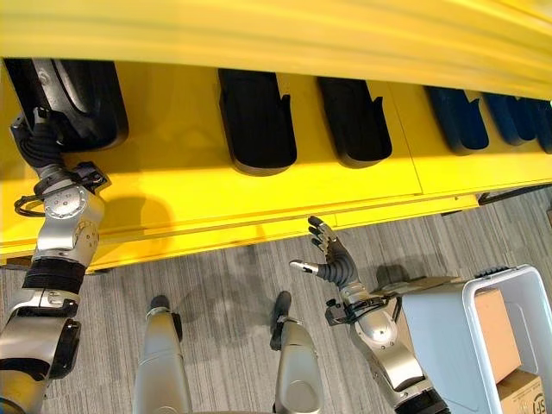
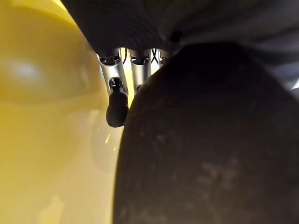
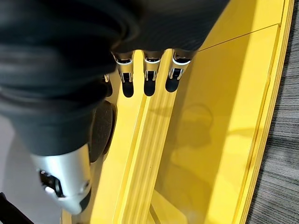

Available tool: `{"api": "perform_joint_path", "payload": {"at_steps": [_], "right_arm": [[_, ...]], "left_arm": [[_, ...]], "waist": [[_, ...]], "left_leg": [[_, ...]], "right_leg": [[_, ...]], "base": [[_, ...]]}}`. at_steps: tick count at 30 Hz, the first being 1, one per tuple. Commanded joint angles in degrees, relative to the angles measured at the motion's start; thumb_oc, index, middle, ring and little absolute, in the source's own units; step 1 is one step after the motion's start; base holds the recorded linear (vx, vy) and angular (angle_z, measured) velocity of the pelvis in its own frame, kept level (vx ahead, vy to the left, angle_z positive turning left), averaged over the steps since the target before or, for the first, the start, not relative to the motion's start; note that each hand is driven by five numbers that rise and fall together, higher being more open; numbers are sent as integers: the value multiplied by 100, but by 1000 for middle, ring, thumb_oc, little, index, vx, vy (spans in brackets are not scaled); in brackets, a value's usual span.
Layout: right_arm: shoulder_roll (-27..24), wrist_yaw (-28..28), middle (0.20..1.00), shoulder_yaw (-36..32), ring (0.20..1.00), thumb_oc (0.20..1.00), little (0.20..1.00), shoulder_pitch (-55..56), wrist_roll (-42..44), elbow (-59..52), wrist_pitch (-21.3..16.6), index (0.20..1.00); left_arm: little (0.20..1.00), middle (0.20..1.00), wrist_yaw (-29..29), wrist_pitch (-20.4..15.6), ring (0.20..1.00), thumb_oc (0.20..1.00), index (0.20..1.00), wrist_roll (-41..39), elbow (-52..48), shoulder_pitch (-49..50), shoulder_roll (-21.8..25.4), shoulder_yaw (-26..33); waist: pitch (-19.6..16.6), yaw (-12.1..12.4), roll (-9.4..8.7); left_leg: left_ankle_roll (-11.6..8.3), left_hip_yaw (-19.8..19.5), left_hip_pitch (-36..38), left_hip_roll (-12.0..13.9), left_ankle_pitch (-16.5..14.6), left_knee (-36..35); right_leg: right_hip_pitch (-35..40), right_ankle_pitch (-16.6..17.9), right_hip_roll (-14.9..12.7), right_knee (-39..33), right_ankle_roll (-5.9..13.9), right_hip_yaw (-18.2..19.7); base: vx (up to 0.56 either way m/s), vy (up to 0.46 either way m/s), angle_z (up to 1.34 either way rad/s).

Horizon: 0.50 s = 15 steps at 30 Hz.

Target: Move parts from the plastic box to the shelf.

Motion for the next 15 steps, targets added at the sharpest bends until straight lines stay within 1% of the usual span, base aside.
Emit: {"api": "perform_joint_path", "payload": {"at_steps": [1,7,13,15], "right_arm": [[-440,-33,1000,-295,1000,1000,1000,4,178,-500,-373,1000],[-448,-34,1000,-309,1000,1000,1000,39,177,-503,-366,1000],[-476,-8,1000,-332,1000,1000,1000,79,163,-482,-340,1000],[-480,2,1000,-320,1000,1000,1000,92,174,-492,-335,1000]], "left_arm": [[200,200,-170,-84,200,200,200,-88,128,319,-286,-114],[200,200,-211,-101,200,200,200,-121,65,575,-448,-78],[200,200,-305,-112,200,200,200,-172,46,816,-598,-65],[200,200,-369,-157,200,200,200,-287,14,969,-692,-40]], "waist": [[-62,55,120],[-80,81,137],[-124,105,192],[-125,125,204]], "left_leg": [[246,286,293,-145,403,-783],[228,271,253,-138,437,-800],[216,264,219,-128,452,-813],[208,267,226,-130,475,-841]], "right_leg": [[-381,-730,-101,1173,-148,92],[-453,-742,-116,1219,-157,101],[-531,-791,-112,1295,-176,117],[-535,-775,-118,1298,-181,116]], "base": [[-11,7,-5],[-1,-1,-1],[0,0,0],[0,0,0]]}}
